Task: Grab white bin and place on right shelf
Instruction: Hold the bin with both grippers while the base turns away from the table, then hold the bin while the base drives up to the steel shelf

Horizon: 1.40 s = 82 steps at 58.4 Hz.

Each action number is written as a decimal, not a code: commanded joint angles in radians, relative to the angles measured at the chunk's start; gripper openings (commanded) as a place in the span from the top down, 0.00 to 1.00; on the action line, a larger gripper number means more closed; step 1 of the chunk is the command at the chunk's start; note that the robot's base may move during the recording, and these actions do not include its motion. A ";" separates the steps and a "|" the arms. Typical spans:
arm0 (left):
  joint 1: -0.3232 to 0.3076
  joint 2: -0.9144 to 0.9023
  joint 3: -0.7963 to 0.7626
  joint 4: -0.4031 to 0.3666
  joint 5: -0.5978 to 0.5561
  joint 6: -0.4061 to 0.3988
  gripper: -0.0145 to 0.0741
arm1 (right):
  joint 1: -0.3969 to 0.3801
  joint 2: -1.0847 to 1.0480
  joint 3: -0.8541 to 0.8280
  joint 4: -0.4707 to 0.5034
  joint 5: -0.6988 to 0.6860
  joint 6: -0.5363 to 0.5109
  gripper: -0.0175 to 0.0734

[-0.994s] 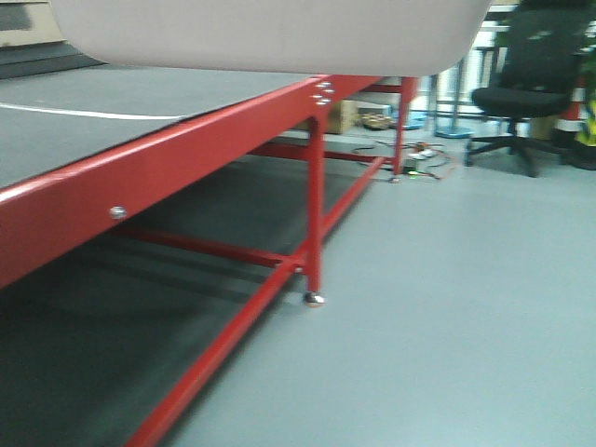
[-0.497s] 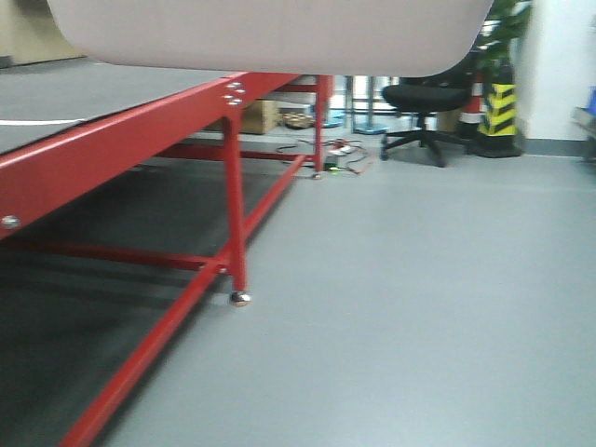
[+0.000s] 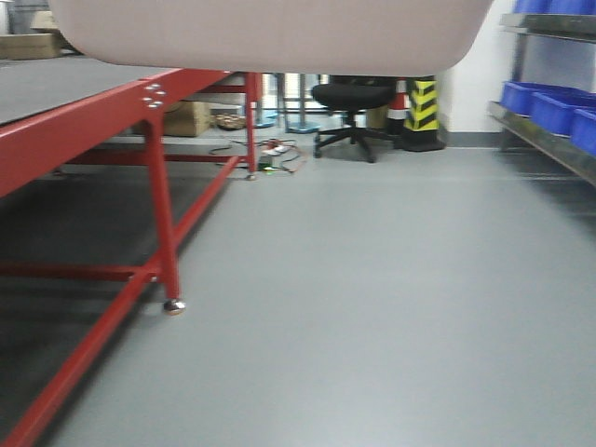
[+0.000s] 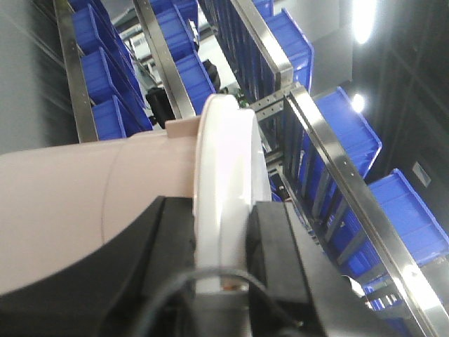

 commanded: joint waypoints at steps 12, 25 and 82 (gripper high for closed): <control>-0.059 -0.032 -0.036 -0.001 0.394 0.008 0.98 | 0.049 -0.039 -0.045 0.090 0.266 -0.013 0.74; -0.059 -0.032 -0.036 -0.001 0.394 0.008 0.98 | 0.049 -0.039 -0.045 0.090 0.266 -0.013 0.74; -0.059 -0.032 -0.036 -0.001 0.394 0.008 0.98 | 0.049 -0.039 -0.045 0.090 0.267 -0.013 0.74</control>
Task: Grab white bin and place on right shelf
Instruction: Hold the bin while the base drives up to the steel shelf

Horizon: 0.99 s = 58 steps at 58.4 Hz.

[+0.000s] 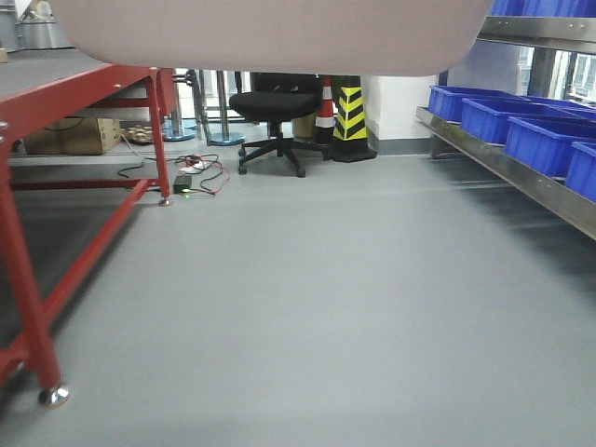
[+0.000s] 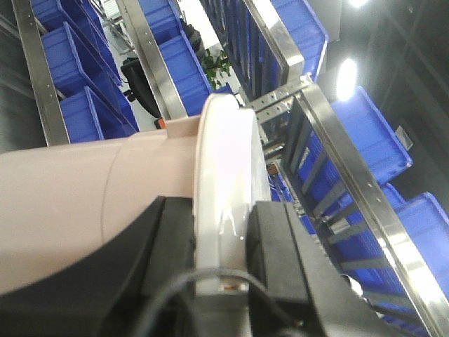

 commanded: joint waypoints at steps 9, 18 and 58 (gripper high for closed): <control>-0.059 -0.032 -0.036 -0.002 0.393 0.011 0.98 | 0.049 -0.039 -0.045 0.090 0.268 -0.013 0.74; -0.059 -0.032 -0.036 -0.002 0.393 0.011 0.98 | 0.049 -0.039 -0.045 0.090 0.268 -0.013 0.74; -0.059 -0.032 -0.036 -0.002 0.393 0.011 0.98 | 0.049 -0.039 -0.045 0.090 0.266 -0.013 0.74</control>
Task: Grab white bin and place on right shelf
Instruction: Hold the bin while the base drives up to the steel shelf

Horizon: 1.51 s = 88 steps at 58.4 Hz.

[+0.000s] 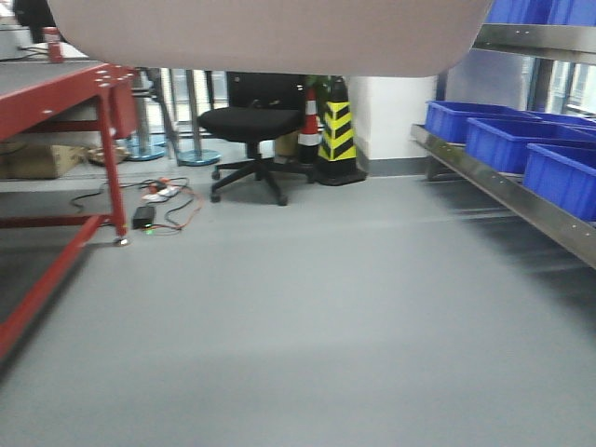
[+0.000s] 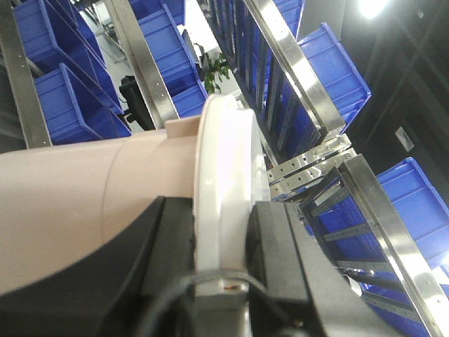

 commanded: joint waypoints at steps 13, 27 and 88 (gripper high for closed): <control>-0.059 -0.032 -0.036 -0.002 0.393 0.011 0.98 | 0.049 -0.039 -0.045 0.090 0.267 -0.013 0.74; -0.059 -0.032 -0.036 -0.002 0.393 0.011 0.98 | 0.049 -0.039 -0.045 0.090 0.260 -0.013 0.74; -0.059 -0.032 -0.036 -0.002 0.393 0.011 0.98 | 0.049 -0.039 -0.045 0.090 0.247 -0.013 0.74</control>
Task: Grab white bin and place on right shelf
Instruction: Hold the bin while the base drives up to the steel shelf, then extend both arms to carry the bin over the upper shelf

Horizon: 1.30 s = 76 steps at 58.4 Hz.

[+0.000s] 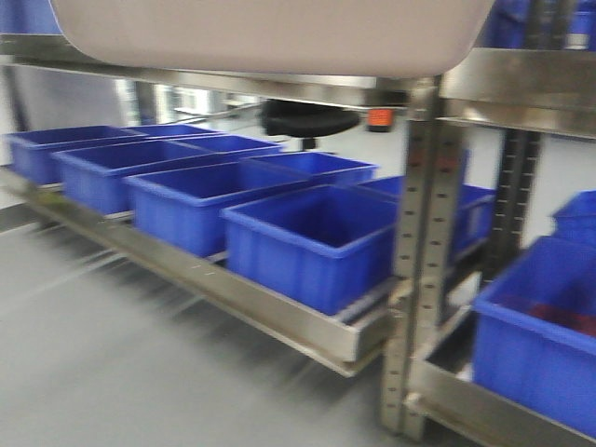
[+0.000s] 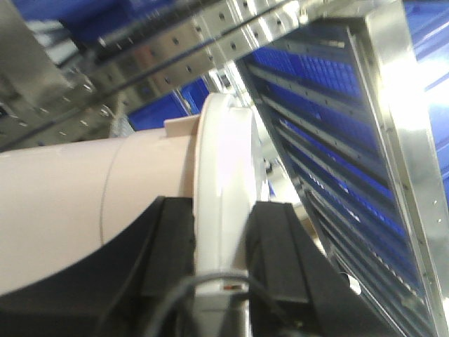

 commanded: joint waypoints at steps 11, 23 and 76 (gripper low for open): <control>-0.059 -0.032 -0.036 -0.006 0.389 0.014 0.98 | 0.045 -0.039 -0.045 0.090 0.261 -0.013 0.74; -0.059 -0.032 -0.036 -0.006 0.389 0.014 0.98 | 0.045 -0.039 -0.045 0.090 0.259 -0.013 0.74; -0.059 -0.032 -0.036 -0.006 0.389 0.014 0.98 | 0.045 -0.039 -0.045 0.090 0.259 -0.013 0.74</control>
